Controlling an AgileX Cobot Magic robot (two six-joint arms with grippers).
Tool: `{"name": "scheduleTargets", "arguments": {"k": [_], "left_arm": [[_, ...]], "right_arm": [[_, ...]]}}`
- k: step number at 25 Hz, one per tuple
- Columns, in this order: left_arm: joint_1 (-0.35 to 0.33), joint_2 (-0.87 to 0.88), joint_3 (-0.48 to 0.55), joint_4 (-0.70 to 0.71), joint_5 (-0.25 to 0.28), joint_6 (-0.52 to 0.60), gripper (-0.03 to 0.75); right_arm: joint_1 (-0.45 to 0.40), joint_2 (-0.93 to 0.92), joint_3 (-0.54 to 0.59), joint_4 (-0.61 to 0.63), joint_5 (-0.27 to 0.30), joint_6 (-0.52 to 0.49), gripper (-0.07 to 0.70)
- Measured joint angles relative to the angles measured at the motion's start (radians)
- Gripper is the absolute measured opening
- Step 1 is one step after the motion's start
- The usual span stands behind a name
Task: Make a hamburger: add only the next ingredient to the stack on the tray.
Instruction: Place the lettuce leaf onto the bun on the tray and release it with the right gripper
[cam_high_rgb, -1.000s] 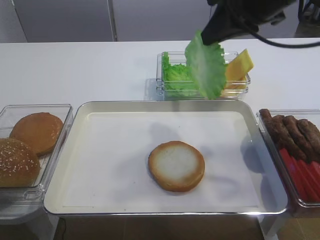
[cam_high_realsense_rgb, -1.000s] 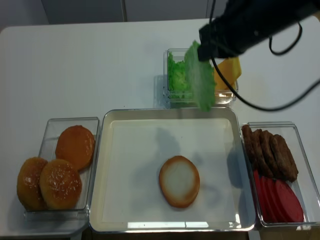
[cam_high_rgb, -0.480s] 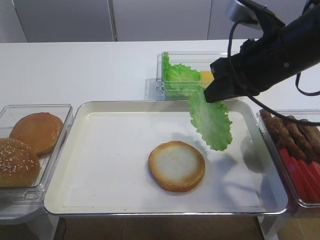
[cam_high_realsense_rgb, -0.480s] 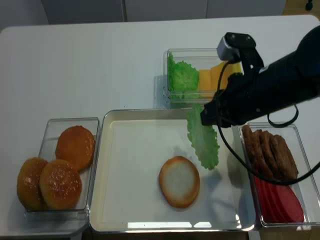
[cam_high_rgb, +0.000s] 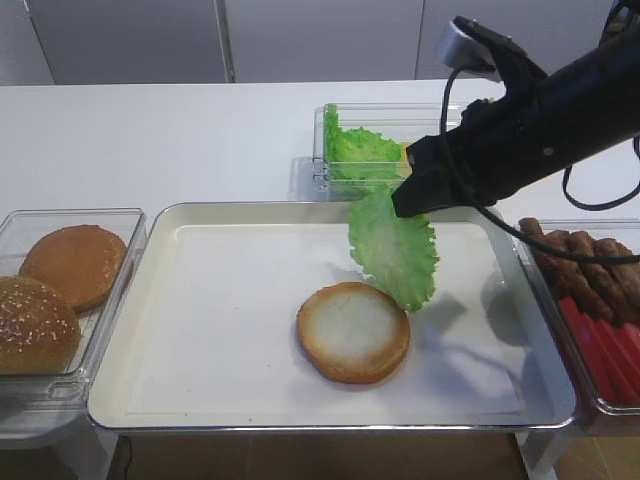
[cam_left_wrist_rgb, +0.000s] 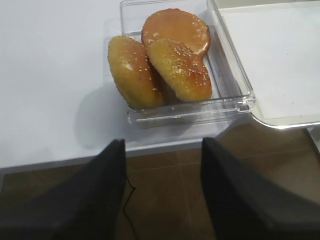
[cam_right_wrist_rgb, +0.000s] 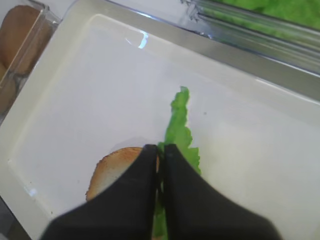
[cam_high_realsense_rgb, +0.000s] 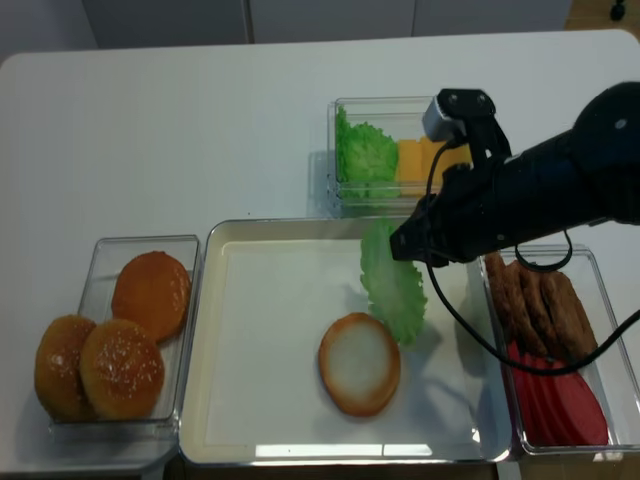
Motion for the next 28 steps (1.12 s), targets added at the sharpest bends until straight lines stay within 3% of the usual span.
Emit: {"name": "scheduleTargets", "arguments": {"k": [5,13,28], "left_arm": [[0.000,0.000,0.000,0.000,0.000,0.000,0.359],[0.000,0.000,0.000,0.000,0.000,0.000,0.359],[0.000,0.000,0.000,0.000,0.000,0.000,0.359]], "right_arm": [[0.006,0.021,0.000,0.022,0.031,-0.025,0.041],[0.087,0.022,0.000,0.015,0.057,-0.050,0.041],[0.091,0.022,0.000,-0.039,0.151,-0.058,0.041]]}}
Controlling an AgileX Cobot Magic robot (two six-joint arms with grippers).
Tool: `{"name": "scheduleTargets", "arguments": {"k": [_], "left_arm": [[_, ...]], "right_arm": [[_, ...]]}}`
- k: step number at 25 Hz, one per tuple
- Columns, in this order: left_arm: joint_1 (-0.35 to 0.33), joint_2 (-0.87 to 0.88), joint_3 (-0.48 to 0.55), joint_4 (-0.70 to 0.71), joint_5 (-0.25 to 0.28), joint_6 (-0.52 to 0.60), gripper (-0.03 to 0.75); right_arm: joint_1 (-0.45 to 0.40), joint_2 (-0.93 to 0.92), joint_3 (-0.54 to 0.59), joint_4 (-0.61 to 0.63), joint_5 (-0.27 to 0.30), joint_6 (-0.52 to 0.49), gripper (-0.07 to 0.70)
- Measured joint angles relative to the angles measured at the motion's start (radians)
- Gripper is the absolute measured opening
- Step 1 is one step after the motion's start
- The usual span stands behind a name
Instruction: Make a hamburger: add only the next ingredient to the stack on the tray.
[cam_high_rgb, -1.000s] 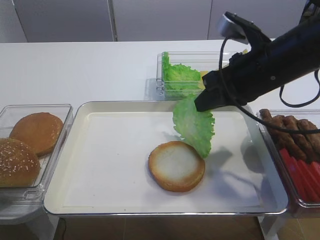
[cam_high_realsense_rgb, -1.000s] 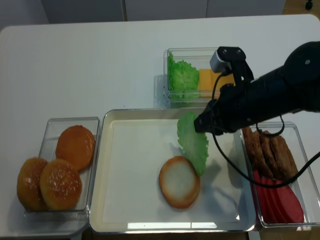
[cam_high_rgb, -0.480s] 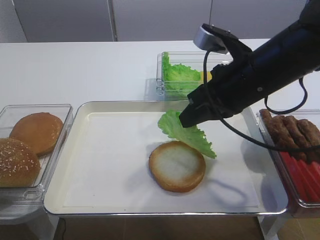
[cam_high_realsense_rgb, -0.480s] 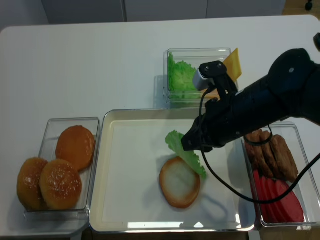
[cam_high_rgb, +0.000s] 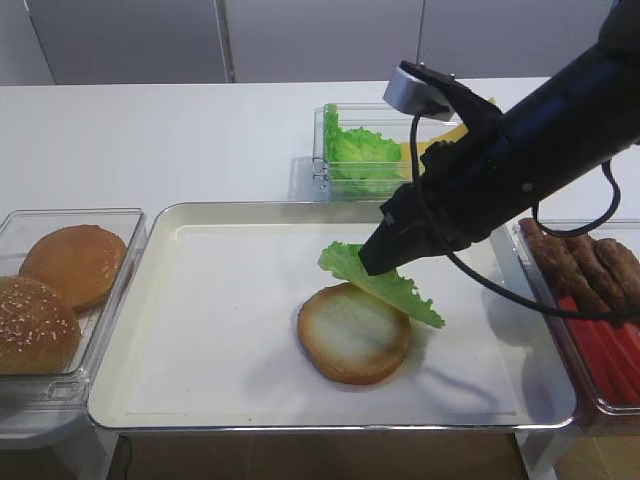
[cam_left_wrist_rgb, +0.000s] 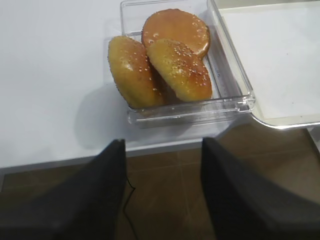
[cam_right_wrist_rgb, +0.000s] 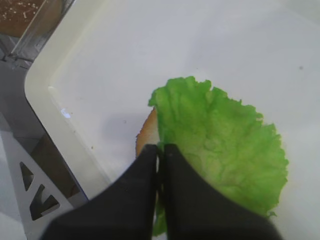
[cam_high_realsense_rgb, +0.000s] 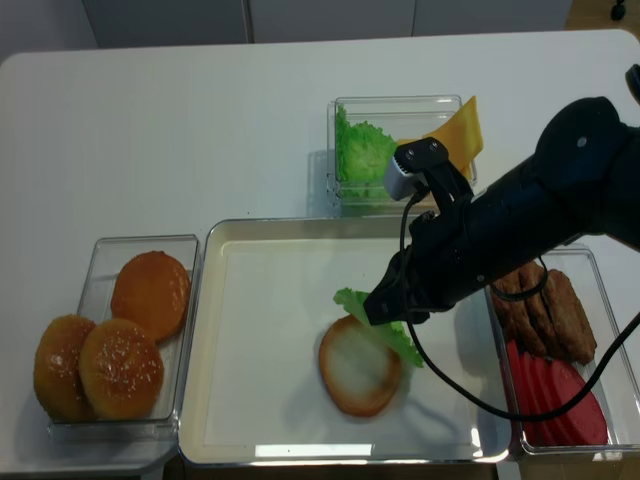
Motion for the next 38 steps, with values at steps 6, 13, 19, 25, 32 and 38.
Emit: {"name": "scheduleTargets", "arguments": {"k": [6,13,19,25,32,38], "left_arm": [[0.000,0.000,0.000,0.000,0.000,0.000,0.359],[0.000,0.000,0.000,0.000,0.000,0.000,0.359],[0.000,0.000,0.000,0.000,0.000,0.000,0.359],[0.000,0.000,0.000,0.000,0.000,0.000,0.359],[0.000,0.000,0.000,0.000,0.000,0.000,0.359],[0.000,0.000,0.000,0.000,0.000,0.000,0.359]], "right_arm": [[0.000,0.000,0.000,0.012,0.004,0.000,0.040],[0.000,0.000,0.000,0.029,0.004,-0.002,0.040],[0.000,0.000,0.000,0.041,0.004,-0.002,0.045],[0.000,0.000,0.000,0.058,0.011,-0.002,0.222],[0.000,0.000,0.000,0.065,0.027,-0.002,0.525],[0.000,-0.014,-0.028,-0.151,-0.038,0.213,0.550]]}}
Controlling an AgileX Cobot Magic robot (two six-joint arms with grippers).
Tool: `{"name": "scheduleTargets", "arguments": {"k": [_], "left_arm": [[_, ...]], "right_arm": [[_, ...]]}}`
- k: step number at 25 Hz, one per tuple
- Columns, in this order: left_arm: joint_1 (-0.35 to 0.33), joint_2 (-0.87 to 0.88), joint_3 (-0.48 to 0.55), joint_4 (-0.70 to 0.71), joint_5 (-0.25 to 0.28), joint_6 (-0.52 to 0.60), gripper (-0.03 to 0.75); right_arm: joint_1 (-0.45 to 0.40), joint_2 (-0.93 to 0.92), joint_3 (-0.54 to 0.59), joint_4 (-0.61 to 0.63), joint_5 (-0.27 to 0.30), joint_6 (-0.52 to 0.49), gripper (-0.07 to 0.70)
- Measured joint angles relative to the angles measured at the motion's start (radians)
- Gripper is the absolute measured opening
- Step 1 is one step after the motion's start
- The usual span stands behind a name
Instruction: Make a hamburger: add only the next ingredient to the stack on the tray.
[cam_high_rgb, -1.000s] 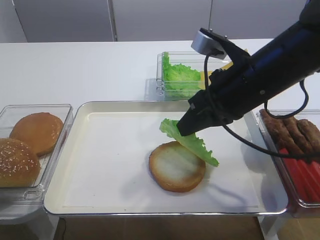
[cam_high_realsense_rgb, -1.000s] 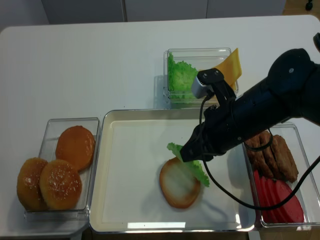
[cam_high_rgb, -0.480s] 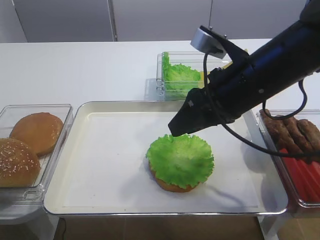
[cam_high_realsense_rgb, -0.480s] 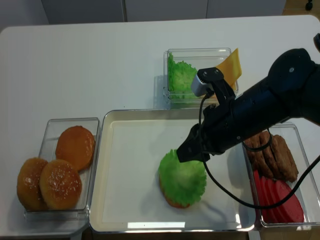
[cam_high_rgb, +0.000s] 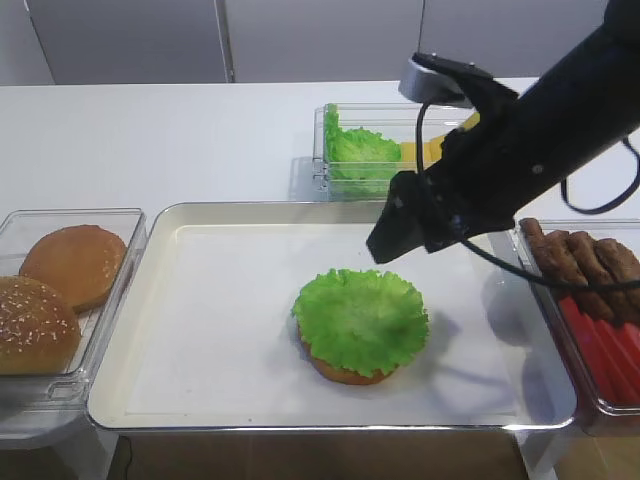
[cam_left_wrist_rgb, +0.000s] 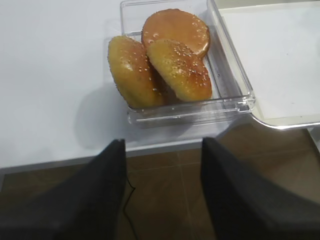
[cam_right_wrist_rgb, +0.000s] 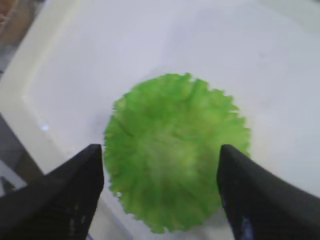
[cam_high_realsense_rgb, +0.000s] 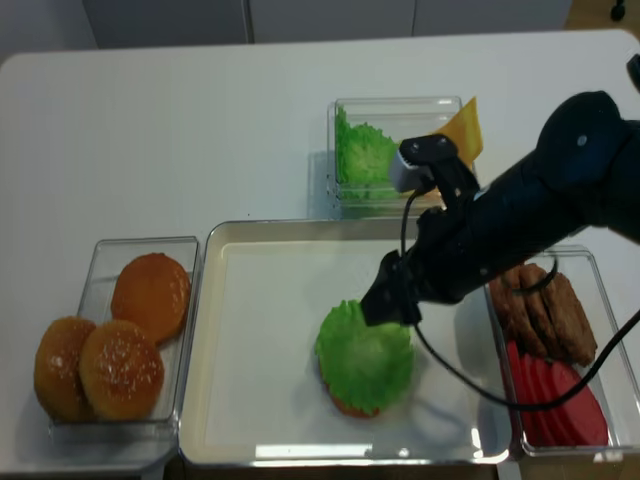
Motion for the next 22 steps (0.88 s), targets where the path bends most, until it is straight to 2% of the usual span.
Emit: {"name": "scheduleTargets", "arguments": {"k": [3,6,11,14,18,22], "left_arm": [[0.000,0.000,0.000,0.000,0.000,0.000,0.359],[0.000,0.000,0.000,0.000,0.000,0.000,0.359],[0.000,0.000,0.000,0.000,0.000,0.000,0.359],[0.000,0.000,0.000,0.000,0.000,0.000,0.359],[0.000,0.000,0.000,0.000,0.000,0.000,0.359],[0.000,0.000,0.000,0.000,0.000,0.000,0.359]], "right_arm": [[0.000,-0.033,-0.053,-0.236,-0.012,0.182,0.550],[-0.034,-0.073,-0.085,-0.377,-0.005,0.308,0.537],[-0.215,-0.129,-0.087,-0.432,0.059,0.390,0.516],[-0.308,-0.171,-0.087,-0.520,0.094,0.463,0.503],[-0.336,-0.259,-0.084,-0.672,0.131,0.595,0.489],[-0.336,-0.391,-0.034,-0.703,0.154,0.634,0.486]]}}
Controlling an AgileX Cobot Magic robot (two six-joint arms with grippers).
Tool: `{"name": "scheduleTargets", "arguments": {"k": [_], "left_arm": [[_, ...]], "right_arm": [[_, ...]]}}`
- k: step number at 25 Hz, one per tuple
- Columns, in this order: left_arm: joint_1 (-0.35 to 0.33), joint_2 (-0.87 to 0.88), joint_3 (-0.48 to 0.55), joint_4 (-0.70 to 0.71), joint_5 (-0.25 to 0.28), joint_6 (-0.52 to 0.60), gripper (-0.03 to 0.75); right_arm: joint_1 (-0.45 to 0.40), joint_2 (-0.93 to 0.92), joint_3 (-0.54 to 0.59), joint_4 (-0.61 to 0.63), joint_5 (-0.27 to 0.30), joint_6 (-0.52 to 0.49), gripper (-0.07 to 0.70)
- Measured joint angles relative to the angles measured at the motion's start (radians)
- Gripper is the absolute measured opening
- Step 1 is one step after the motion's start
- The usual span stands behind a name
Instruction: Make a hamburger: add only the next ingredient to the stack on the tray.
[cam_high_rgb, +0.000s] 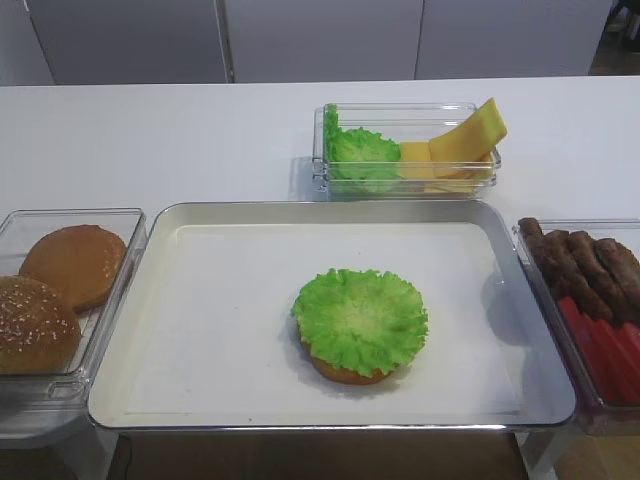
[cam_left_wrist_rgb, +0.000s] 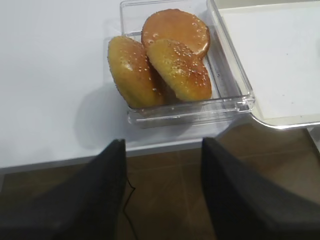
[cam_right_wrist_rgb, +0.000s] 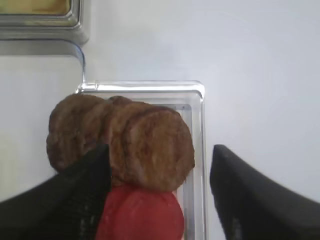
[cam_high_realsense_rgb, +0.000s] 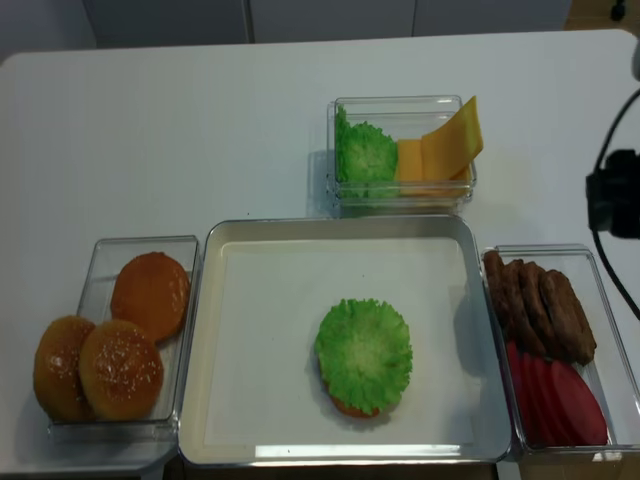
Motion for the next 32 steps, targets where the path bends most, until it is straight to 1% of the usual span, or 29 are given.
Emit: {"name": "scheduleTargets", "arguments": {"k": [3,9,14,17,25,27,32], "left_arm": [[0.000,0.000,0.000,0.000,0.000,0.000,0.359],[0.000,0.000,0.000,0.000,0.000,0.000,0.359],[0.000,0.000,0.000,0.000,0.000,0.000,0.359],[0.000,0.000,0.000,0.000,0.000,0.000,0.359],[0.000,0.000,0.000,0.000,0.000,0.000,0.359],[0.000,0.000,0.000,0.000,0.000,0.000,0.359],[0.000,0.000,0.000,0.000,0.000,0.000,0.359]], "right_arm": [[0.000,-0.104,0.064,-0.007,0.019,0.007,0.486],[0.000,-0.292,0.230,0.000,0.029,0.012,0.486],[0.000,-0.484,0.329,0.001,0.062,0.013,0.486],[0.000,-0.613,0.358,0.002,0.099,0.013,0.486],[0.000,-0.928,0.398,0.019,0.235,0.013,0.485],[0.000,-0.984,0.398,0.021,0.254,0.013,0.485],[0.000,-1.100,0.398,0.024,0.264,0.013,0.485]]}}
